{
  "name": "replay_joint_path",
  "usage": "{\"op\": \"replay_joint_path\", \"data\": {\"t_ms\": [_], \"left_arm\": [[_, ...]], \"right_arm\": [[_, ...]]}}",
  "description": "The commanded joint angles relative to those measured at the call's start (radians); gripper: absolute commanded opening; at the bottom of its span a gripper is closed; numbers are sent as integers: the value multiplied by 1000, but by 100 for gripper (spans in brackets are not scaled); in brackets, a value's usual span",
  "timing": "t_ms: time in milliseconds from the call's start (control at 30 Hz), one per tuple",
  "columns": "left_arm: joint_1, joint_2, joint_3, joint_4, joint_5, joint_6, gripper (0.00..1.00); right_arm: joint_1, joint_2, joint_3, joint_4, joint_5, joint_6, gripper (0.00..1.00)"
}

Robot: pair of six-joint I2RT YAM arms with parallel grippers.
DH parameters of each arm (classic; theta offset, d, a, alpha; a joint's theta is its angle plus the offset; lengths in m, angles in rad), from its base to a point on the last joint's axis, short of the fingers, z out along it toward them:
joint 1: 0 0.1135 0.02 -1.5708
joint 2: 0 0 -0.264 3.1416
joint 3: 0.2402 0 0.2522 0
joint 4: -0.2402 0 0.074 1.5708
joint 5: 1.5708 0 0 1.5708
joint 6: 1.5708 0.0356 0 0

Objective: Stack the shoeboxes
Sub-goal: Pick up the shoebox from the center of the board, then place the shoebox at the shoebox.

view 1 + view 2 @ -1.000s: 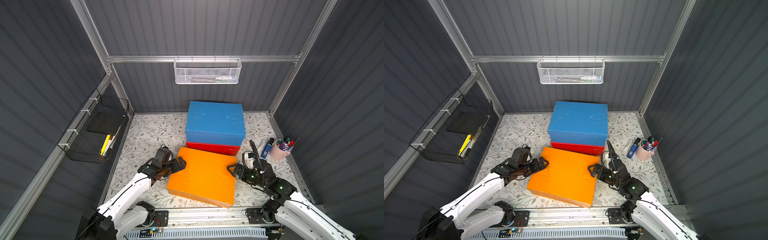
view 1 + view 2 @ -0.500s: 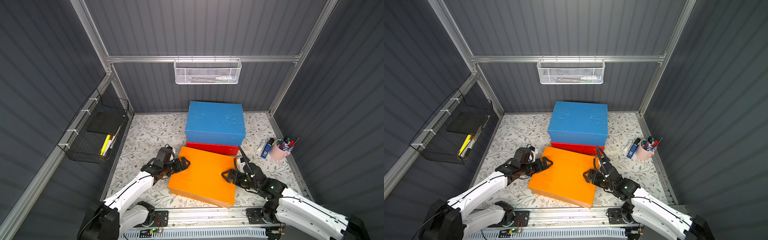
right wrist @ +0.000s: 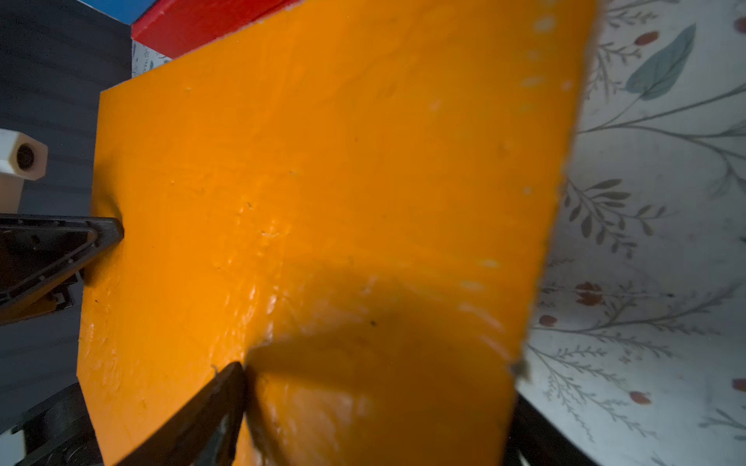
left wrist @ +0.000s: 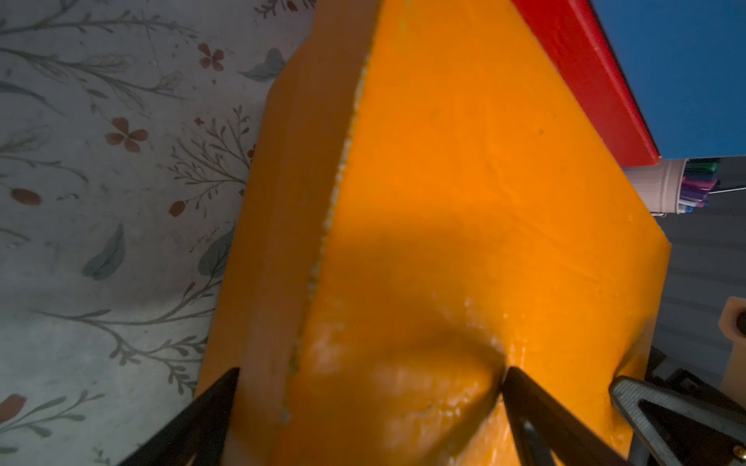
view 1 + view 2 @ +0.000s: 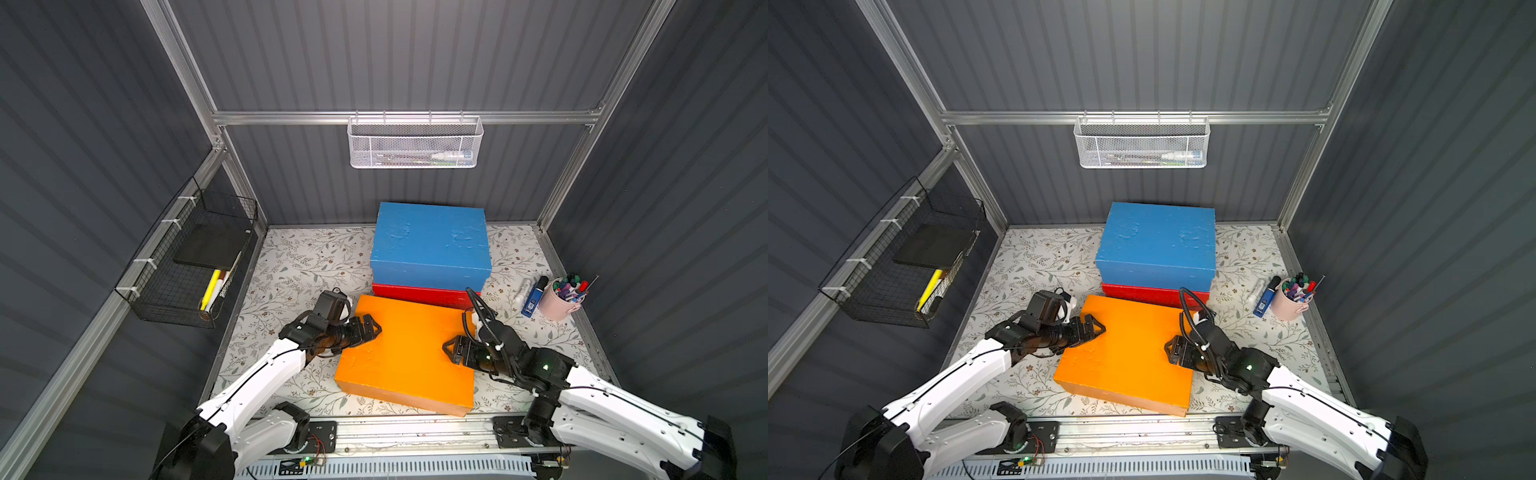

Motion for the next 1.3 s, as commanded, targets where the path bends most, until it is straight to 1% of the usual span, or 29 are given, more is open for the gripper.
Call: {"op": "replay_joint_path", "data": {"t_ms": [0, 233, 367, 567, 700, 800, 833, 967, 1033, 1067, 1133, 1267], "left_arm": [[-54, -59, 116, -16, 178, 4, 99], [-54, -83, 314, -167, 174, 18, 99], [-54, -73, 423, -195, 185, 15, 99], [-54, -29, 589, -216, 186, 1, 99], [-54, 39, 736, -242, 169, 2, 99], [-54, 97, 833, -255, 169, 5, 99], [-54, 116, 863, -259, 135, 5, 99], [-53, 208, 980, -259, 100, -5, 99], [-53, 250, 1019, -269, 110, -20, 99], [-54, 275, 1048, -278, 121, -6, 99], [-54, 318, 1109, -299, 96, 13, 99], [-54, 380, 1161, -260, 89, 19, 99]], "right_arm": [[52, 7, 109, 92, -74, -41, 85], [73, 37, 313, -37, -71, -87, 84], [98, 58, 425, -57, -65, -127, 84], [127, 155, 649, -132, -37, -179, 84], [128, 231, 757, -123, -35, -201, 84], [127, 290, 838, -122, -2, -241, 84], [126, 306, 860, -118, 13, -255, 85], [112, 383, 981, -135, 54, -295, 85], [95, 425, 1040, -143, 41, -303, 86], [82, 460, 1067, -145, 30, -304, 86], [55, 496, 1106, -133, 10, -302, 86], [-8, 586, 1207, -146, -45, -301, 85]]}}
